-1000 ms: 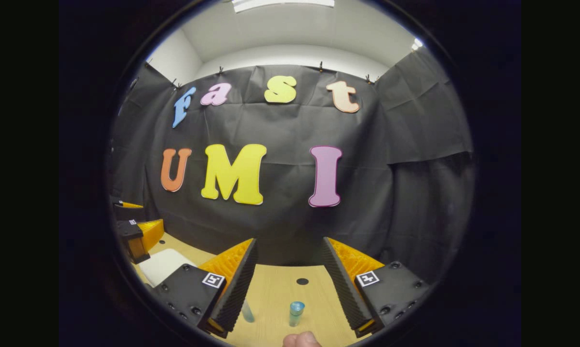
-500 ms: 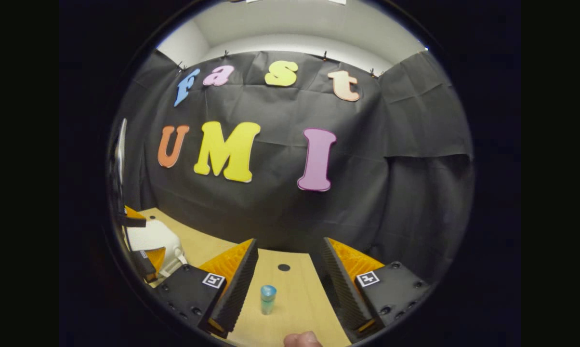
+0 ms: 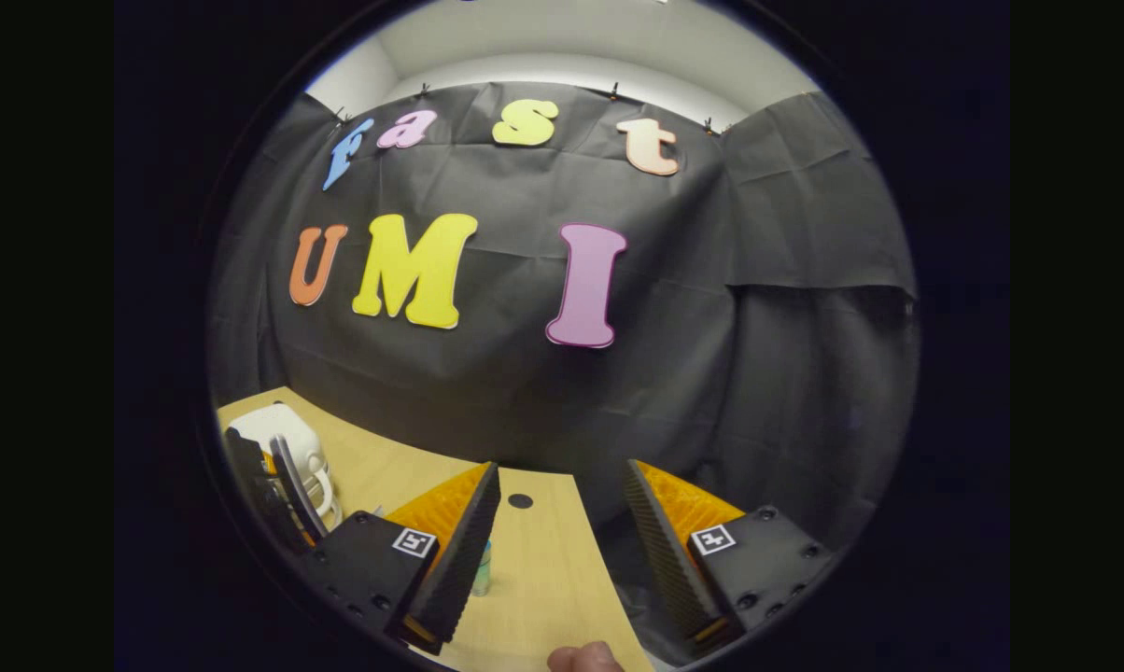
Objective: First open the suitcase, pack the skin care products into it, and then close the suitcase.
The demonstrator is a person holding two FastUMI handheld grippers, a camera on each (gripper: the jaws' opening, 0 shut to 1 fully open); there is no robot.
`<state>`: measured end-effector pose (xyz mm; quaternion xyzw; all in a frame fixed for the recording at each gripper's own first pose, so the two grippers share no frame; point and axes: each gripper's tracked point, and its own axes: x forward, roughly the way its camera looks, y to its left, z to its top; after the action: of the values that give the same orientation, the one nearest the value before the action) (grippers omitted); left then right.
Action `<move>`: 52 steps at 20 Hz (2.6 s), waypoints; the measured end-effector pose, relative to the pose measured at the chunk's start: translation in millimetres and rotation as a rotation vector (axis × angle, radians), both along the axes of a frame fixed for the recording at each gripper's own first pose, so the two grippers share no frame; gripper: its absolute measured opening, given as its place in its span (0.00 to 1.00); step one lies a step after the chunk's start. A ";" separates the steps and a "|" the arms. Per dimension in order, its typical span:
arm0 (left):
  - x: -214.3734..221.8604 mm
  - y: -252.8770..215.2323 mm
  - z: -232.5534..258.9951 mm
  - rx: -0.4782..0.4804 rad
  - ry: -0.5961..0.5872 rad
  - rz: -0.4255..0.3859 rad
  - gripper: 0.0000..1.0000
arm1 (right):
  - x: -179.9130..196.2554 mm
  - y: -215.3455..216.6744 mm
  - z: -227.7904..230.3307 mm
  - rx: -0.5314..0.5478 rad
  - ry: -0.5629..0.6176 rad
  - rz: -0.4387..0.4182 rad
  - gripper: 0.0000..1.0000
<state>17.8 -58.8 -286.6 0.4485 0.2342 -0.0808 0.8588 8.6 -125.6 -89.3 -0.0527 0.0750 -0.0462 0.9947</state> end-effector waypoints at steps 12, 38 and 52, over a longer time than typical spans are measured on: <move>16.5 -3.2 -13.2 0.130 0.047 -0.006 0.25 | -21.3 -3.3 -0.3 -0.052 0.005 -0.059 0.80; 60.1 403.3 160.9 -0.957 -0.259 0.398 0.03 | -2.2 166.7 59.1 -0.053 -0.021 0.079 0.81; 61.9 501.6 -73.6 -1.019 0.051 0.724 0.21 | -2.1 198.6 42.6 -0.158 0.073 0.071 0.81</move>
<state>79.7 442.9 -360.2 -0.1271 0.3239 0.1033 0.9318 6.5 73.0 -46.7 -0.1351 0.1056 -0.0147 0.9851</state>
